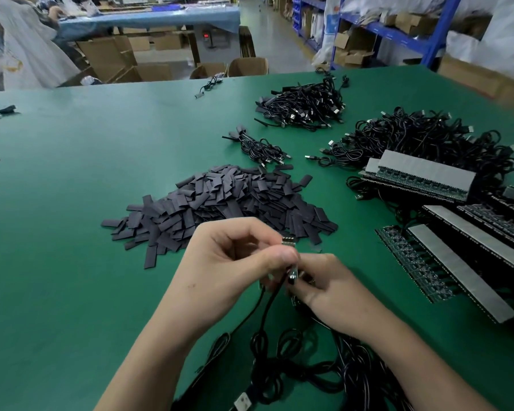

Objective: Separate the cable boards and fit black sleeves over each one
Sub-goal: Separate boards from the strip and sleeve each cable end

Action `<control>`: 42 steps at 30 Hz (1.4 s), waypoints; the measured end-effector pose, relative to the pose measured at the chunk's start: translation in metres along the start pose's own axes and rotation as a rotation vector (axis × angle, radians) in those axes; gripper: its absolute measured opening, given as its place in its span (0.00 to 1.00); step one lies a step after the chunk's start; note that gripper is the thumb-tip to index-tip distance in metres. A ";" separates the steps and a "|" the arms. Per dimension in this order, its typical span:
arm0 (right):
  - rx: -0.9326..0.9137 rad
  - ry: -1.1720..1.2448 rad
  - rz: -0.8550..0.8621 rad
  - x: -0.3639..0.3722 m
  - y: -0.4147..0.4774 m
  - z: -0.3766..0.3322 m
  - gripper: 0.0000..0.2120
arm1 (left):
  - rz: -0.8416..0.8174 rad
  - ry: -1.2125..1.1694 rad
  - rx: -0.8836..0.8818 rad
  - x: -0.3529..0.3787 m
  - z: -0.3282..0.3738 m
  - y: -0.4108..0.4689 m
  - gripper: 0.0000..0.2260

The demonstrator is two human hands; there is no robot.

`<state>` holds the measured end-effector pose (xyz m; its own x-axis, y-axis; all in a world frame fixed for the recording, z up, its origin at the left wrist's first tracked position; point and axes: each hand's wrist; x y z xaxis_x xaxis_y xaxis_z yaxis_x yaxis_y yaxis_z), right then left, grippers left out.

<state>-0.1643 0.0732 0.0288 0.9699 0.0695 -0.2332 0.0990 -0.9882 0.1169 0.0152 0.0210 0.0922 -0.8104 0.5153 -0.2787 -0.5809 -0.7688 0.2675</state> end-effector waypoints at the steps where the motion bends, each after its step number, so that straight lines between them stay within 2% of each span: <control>1: 0.006 0.047 0.039 0.000 0.000 0.000 0.09 | 0.033 0.106 0.005 0.001 -0.001 0.003 0.05; 3: 0.020 0.277 0.114 -0.002 0.000 -0.001 0.17 | 0.123 0.327 0.007 0.004 -0.005 0.009 0.06; 5: -0.010 0.541 0.096 -0.003 -0.001 -0.004 0.25 | 0.228 0.429 0.005 0.007 -0.010 0.014 0.06; 7: -0.034 0.640 0.055 -0.001 -0.002 -0.005 0.22 | 0.255 0.454 -0.011 0.011 -0.015 0.020 0.06; 9: -0.026 0.641 0.092 0.003 -0.001 -0.006 0.13 | 0.221 0.387 -0.045 0.014 -0.023 0.025 0.09; 11: -0.030 0.672 0.119 0.004 -0.001 -0.008 0.10 | 0.218 0.345 -0.088 0.014 -0.034 0.030 0.11; 12: -0.030 0.742 0.108 0.003 -0.002 -0.009 0.10 | 0.237 0.400 -0.103 0.012 -0.041 0.033 0.11; 14: -0.047 0.955 0.045 -0.003 -0.003 -0.015 0.10 | 0.278 0.699 -0.112 0.007 -0.058 0.041 0.09; 16: -0.085 1.151 -0.063 -0.011 -0.004 -0.019 0.11 | 0.232 1.059 -0.116 0.004 -0.073 0.047 0.13; 18: -0.137 1.369 -0.203 -0.018 -0.003 -0.023 0.11 | 0.139 1.260 -0.123 0.004 -0.085 0.051 0.17; 21: -0.174 1.641 -0.266 -0.026 -0.001 -0.028 0.10 | 0.060 1.331 -0.126 0.005 -0.096 0.055 0.18; 24: -0.168 1.800 -0.311 -0.040 0.000 -0.029 0.11 | 0.101 1.327 -0.098 0.003 -0.097 0.058 0.17; 26: -0.101 1.649 -0.199 -0.048 0.001 -0.031 0.12 | 0.115 1.357 -0.084 0.003 -0.098 0.062 0.15; 28: -0.029 1.211 0.016 -0.050 0.001 -0.031 0.12 | 0.112 1.395 -0.075 0.004 -0.097 0.065 0.15; 30: 0.063 0.847 0.128 -0.045 0.005 -0.026 0.12 | 0.113 1.427 -0.050 0.008 -0.096 0.069 0.14; 31: 0.102 0.743 0.146 -0.041 0.007 -0.023 0.13 | 0.112 1.441 -0.031 0.009 -0.095 0.070 0.13; 34: 0.166 0.560 0.185 -0.027 0.012 -0.013 0.14 | 0.108 1.468 0.027 0.011 -0.094 0.072 0.10; 38: 0.183 0.445 0.230 -0.017 0.013 -0.004 0.13 | 0.119 1.446 0.044 0.007 -0.096 0.069 0.09; 42: 0.197 0.450 0.234 -0.012 0.014 0.003 0.13 | 0.082 1.464 0.071 0.007 -0.096 0.072 0.15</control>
<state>-0.1753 0.0579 0.0306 0.9647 -0.1462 0.2190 -0.1322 -0.9882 -0.0771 -0.0255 -0.0674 0.0206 -0.0669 -0.3965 -0.9156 -0.5754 -0.7344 0.3601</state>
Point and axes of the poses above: each hand's wrist, its own y-axis towards the middle knuckle, its own x-axis out of the palm, z = x × y, and after that the axes turned 15 degrees about y, right-handed
